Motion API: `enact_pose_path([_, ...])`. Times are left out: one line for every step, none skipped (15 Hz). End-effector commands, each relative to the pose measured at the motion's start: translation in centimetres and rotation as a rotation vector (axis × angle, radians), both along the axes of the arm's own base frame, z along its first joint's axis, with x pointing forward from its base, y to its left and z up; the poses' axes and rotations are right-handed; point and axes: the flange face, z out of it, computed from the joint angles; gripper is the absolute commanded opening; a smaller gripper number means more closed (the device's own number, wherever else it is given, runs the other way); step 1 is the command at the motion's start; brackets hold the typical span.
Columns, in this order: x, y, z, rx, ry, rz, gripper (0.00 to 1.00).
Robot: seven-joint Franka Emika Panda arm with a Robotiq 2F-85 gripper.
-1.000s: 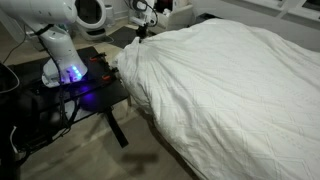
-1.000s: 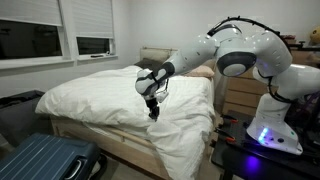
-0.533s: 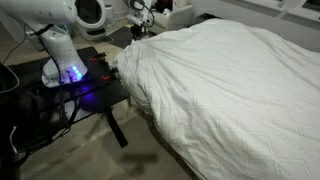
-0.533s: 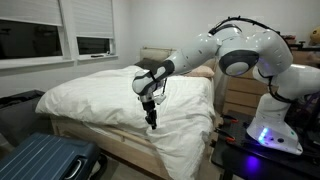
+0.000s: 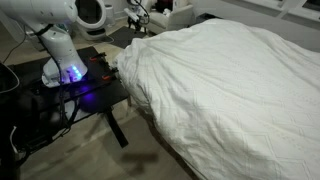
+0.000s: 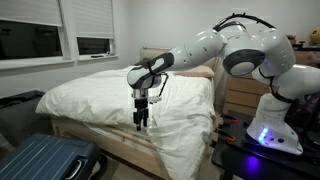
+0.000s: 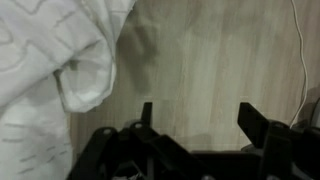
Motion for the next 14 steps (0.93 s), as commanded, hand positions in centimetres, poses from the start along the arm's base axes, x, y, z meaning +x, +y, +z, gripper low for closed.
enact_pose_path([1.5,-2.9,2.2,0.0,-0.092,-0.124,1.0])
enact_pose_path([1.9,-3.9,2.8,-0.005,-0.118,-0.158,1.0])
enact_pose_path([2.5,-5.2,3.4,-0.014,-0.136,-0.207,1.0])
enact_pose_path([2.9,-6.3,4.0,-0.025,-0.152,-0.247,1.0])
enact_pose_path([3.3,-7.6,4.7,-0.04,-0.167,-0.294,1.0])
enact_pose_path([3.7,-8.9,5.3,-0.052,-0.187,-0.332,1.0])
enact_pose_path([4.1,-10.1,5.9,-0.067,-0.201,-0.372,1.0])
enact_pose_path([4.4,-11.3,6.6,-0.079,-0.212,-0.408,1.0])
enact_pose_path([4.6,-12.5,7.1,-0.094,-0.217,-0.441,1.0])
enact_pose_path([4.9,-13.8,7.8,-0.116,-0.22,-0.475,1.0])
enact_pose_path([5.0,-15.1,8.3,-0.135,-0.219,-0.511,1.0])
enact_pose_path([5.2,-16.2,8.7,-0.154,-0.217,-0.546,1.0])
enact_pose_path([5.2,-17.5,9.1,-0.172,-0.21,-0.581,1.0])
enact_pose_path([5.2,-18.7,9.3,-0.195,-0.206,-0.613,1.0])
